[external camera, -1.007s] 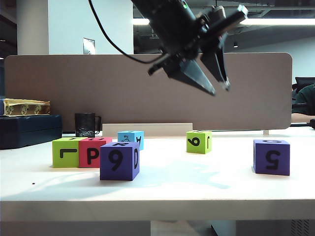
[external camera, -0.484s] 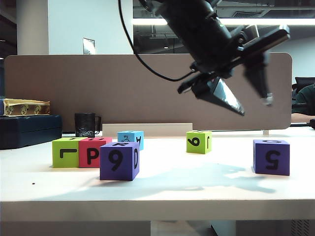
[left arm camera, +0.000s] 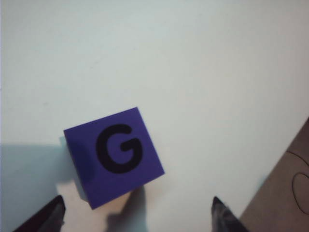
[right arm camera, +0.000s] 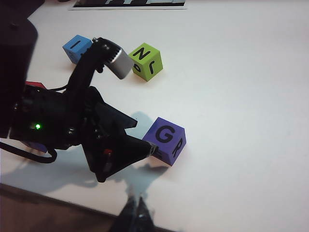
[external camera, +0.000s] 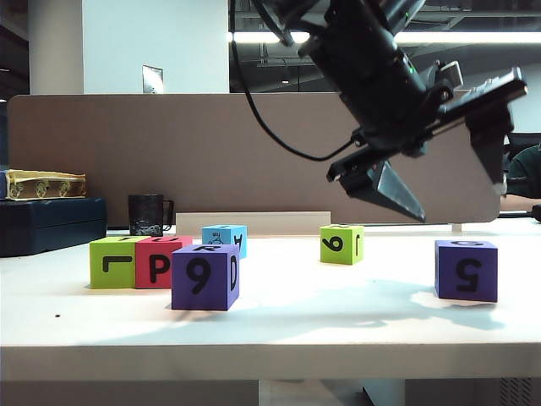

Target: Select the appropriate blocks from the scattered letter blocks on the table and arrange them in a row to spell out "TURING".

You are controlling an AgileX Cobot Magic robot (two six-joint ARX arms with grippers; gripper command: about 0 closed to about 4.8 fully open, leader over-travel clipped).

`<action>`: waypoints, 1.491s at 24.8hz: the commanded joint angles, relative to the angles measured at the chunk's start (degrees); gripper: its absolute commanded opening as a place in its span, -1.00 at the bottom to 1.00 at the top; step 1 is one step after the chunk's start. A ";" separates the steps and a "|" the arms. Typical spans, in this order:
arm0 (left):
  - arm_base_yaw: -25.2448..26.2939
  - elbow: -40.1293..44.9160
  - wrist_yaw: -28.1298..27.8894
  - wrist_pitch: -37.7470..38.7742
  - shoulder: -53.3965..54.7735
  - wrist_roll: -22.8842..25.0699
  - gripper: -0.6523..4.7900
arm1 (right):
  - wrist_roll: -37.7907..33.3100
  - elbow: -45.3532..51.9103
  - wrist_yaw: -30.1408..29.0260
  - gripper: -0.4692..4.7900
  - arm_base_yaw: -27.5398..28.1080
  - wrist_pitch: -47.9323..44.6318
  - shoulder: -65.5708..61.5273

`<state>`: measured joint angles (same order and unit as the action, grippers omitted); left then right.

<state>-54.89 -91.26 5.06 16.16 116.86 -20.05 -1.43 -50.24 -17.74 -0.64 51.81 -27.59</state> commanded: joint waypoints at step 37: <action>-1.38 -0.24 -10.45 -14.21 8.57 -6.99 0.32 | 0.17 -0.35 0.02 -0.83 -0.04 -0.55 0.00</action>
<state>-56.25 -91.31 -4.64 2.48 125.64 -24.91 -1.43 -50.24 -17.74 -0.67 51.90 -27.57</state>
